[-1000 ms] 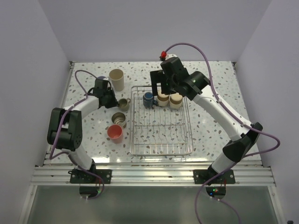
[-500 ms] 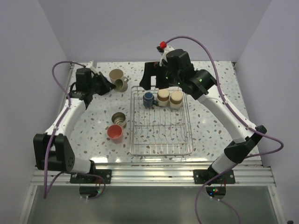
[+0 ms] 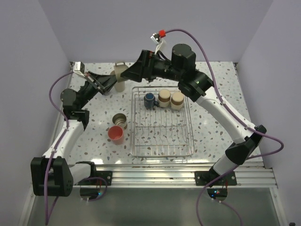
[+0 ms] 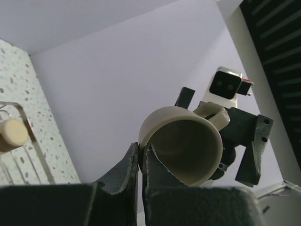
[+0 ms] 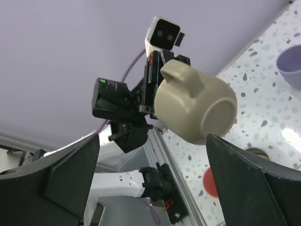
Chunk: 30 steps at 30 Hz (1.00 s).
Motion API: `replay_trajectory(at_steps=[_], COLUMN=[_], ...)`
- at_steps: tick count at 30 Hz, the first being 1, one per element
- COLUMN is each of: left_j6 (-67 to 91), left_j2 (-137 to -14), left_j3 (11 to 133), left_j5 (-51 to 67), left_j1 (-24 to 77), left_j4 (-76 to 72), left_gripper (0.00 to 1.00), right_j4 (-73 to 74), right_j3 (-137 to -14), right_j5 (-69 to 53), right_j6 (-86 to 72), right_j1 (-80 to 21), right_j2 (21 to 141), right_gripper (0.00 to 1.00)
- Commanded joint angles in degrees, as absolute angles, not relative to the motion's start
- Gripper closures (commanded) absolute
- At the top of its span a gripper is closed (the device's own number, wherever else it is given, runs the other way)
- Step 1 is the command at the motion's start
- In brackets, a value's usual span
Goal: Load the cups into the dish rack
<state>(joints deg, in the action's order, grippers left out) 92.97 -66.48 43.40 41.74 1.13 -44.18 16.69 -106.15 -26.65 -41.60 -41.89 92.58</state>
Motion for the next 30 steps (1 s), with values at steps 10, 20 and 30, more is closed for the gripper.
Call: replay_trajectory(at_steps=[10,20,30], left_j6=[106.2,102.9,101.0], left_j2=[-62.4,-61.2,-61.5], left_j3=[44.8,44.0,43.9], left_j5=[42.0,39.1,37.8], left_j1=[2.6,6.4,8.0], left_j4=[-58.9,-55.7,-54.3], left_gripper=[1.0,1.0,1.0], right_j4=[12.3,12.9,12.5], right_j3=[-107.8,-109.2,-107.4], right_j5=[-28.8,-28.2,-26.8], right_j6=[-44.0,-45.2,-45.4], right_j1=[-41.8,-42.8,-45.3], right_j2=[90.7,90.4,88.5], right_gripper=[0.02,0.02,0.33])
